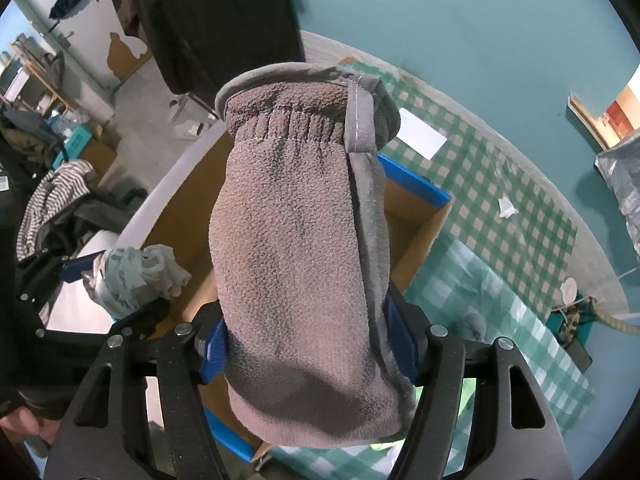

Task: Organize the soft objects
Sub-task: 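Lower the mitten into the box and open the right gripper while the left releases the bundle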

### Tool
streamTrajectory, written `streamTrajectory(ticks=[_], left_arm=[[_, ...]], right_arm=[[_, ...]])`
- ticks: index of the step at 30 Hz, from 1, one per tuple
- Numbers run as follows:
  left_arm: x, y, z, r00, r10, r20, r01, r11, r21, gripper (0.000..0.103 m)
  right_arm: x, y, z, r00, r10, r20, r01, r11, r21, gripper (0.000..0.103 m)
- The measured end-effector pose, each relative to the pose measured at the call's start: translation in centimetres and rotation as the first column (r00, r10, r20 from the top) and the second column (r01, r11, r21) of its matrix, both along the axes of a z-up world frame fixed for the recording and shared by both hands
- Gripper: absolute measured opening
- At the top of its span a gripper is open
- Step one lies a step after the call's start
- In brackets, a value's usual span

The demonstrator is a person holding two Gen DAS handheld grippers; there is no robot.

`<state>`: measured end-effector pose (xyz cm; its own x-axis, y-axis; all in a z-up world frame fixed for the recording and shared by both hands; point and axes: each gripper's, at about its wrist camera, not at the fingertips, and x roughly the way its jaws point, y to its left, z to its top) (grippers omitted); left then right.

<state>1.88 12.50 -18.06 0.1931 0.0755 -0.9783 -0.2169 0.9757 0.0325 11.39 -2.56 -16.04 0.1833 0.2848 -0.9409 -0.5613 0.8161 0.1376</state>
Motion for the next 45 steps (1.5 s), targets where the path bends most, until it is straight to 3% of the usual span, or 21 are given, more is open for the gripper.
streamTrajectory(ticks=[8, 21, 26, 28, 30, 31, 37, 41, 45], left_arm=[[0.0, 0.3, -0.4, 0.999, 0.017, -0.027, -0.017, 1.000, -0.007, 0.081], [0.0, 0.3, 0.0, 0.999, 0.032, -0.015, -0.033, 0.997, -0.071, 0.081], [-0.3, -1.1, 0.8, 0.996, -0.057, 0.063, 0.057, 0.998, -0.006, 0.081], [-0.6, -1.8, 1.5, 0.990, -0.078, 0.115, 0.070, 0.995, 0.073, 0.080], [-0.7, -2.4, 1.9, 0.989, -0.089, 0.117, 0.071, 0.987, 0.146, 0.077], [-0.6, -2.5, 1.9, 0.990, -0.089, 0.112, 0.072, 0.986, 0.147, 0.077], [-0.3, -2.9, 2.4, 0.984, -0.119, 0.135, 0.104, 0.988, 0.114, 0.079], [-0.3, -3.2, 2.0, 0.982, -0.148, 0.116, 0.144, 0.989, 0.040, 0.079], [-0.3, -3.6, 1.8, 0.979, -0.168, 0.114, 0.167, 0.986, 0.016, 0.079]], right_arm=[[-0.4, 0.3, 0.5, 0.999, 0.008, 0.040, -0.009, 1.000, 0.027, 0.080], [-0.5, 0.3, 1.0, 0.999, 0.004, 0.033, -0.007, 0.998, 0.067, 0.080], [-0.7, 0.6, 1.5, 1.000, 0.012, 0.028, -0.015, 0.996, 0.092, 0.080], [-0.7, 0.6, 1.5, 1.000, 0.012, 0.026, -0.014, 0.995, 0.095, 0.080], [-0.8, 0.7, 1.5, 1.000, 0.013, 0.024, -0.015, 0.995, 0.098, 0.080], [-0.8, 0.7, 1.5, 1.000, 0.014, 0.025, -0.016, 0.995, 0.097, 0.080], [-1.3, 0.9, 1.8, 0.999, 0.045, 0.009, -0.046, 0.990, 0.130, 0.080], [-1.5, 1.4, 1.6, 0.994, 0.102, -0.026, -0.097, 0.983, 0.158, 0.080], [-1.8, 2.0, 0.9, 0.986, 0.151, -0.070, -0.138, 0.978, 0.157, 0.080]])
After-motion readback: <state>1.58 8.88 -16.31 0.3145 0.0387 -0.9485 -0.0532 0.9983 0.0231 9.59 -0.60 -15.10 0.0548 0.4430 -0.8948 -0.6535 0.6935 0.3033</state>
